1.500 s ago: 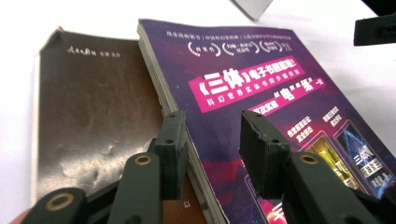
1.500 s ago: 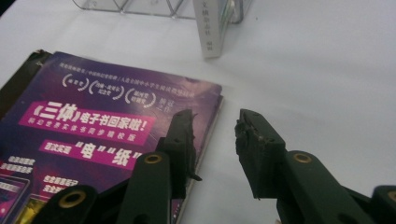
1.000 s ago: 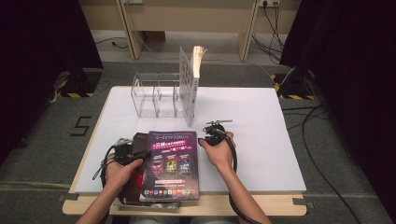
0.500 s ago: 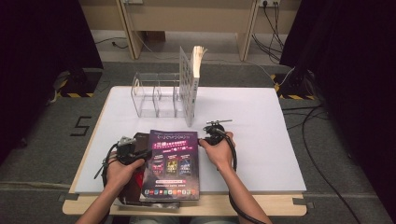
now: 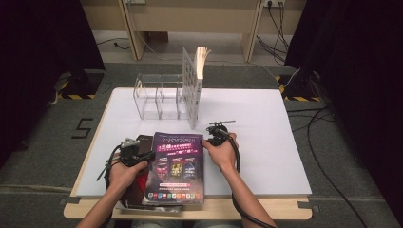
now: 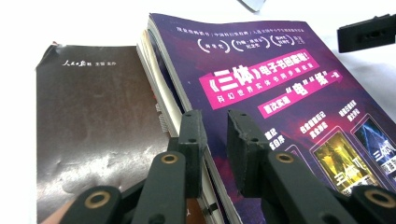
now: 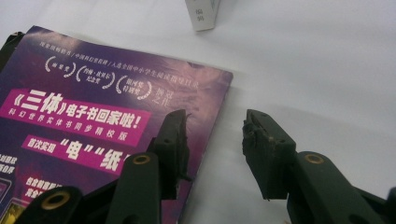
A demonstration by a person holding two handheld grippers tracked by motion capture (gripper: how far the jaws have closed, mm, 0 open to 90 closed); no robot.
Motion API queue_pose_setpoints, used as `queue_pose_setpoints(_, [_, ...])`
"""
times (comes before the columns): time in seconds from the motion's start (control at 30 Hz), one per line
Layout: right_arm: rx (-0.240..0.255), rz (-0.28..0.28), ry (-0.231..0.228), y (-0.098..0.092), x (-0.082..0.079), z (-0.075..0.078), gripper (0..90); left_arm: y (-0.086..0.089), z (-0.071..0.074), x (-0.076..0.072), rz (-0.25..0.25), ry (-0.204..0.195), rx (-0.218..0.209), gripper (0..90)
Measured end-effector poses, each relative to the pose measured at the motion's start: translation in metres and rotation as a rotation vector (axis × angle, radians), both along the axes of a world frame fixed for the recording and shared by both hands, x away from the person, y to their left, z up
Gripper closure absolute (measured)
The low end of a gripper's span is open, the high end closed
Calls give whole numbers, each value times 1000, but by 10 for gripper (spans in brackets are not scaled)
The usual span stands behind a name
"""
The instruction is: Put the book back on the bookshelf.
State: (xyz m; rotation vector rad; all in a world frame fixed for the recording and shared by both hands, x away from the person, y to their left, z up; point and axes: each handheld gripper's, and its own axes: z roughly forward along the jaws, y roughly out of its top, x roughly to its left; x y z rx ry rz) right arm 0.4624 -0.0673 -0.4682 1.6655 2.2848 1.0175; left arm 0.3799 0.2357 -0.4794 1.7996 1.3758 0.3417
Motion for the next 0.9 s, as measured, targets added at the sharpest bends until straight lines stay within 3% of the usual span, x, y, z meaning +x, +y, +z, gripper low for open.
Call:
queue_pose_setpoints(0.53, [46,-11,67,3,16,-8,551,-5,1,2,-29,-1,35,743])
queue_pose_setpoints(0.67, [57,-13,69,3,16,-8,549,-6,2,2,-32,4,12,739])
queue_pose_setpoints(0.9, [69,-18,61,4,17,-11,522,-8,3,3,-39,15,17,731])
